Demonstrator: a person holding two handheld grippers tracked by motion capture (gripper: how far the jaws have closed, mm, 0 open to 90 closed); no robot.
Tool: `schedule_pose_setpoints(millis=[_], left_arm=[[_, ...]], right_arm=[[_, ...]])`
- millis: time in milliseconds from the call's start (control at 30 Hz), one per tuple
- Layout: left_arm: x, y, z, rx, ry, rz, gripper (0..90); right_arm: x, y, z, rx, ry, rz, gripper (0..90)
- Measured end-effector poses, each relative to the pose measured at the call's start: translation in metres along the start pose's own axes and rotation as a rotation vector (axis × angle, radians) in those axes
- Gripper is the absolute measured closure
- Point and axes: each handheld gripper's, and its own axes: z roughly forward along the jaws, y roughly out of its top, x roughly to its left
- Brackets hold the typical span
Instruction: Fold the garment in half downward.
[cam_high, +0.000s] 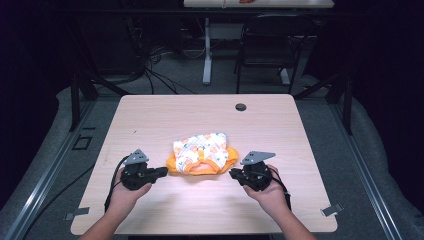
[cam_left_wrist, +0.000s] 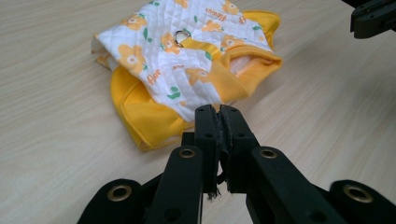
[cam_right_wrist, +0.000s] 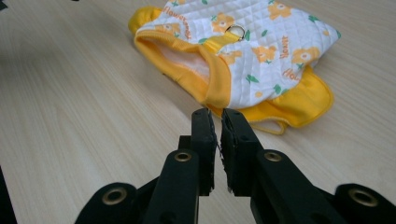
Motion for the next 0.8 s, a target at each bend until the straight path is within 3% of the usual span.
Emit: schedule_pose_setpoints(millis=[367, 800], left_arm=[[-0.007, -0.035, -0.004, 0.020, 0.024, 0.017, 86.5], [-0.011, -0.055, 0.005, 0.062, 0.054, 0.056, 86.1]], right_arm=[[0.018, -0.030, 0.003, 0.030, 0.008, 0.000, 82.6], [0.026, -0.048, 0.012, 0.045, 0.004, -0.028, 80.8]])
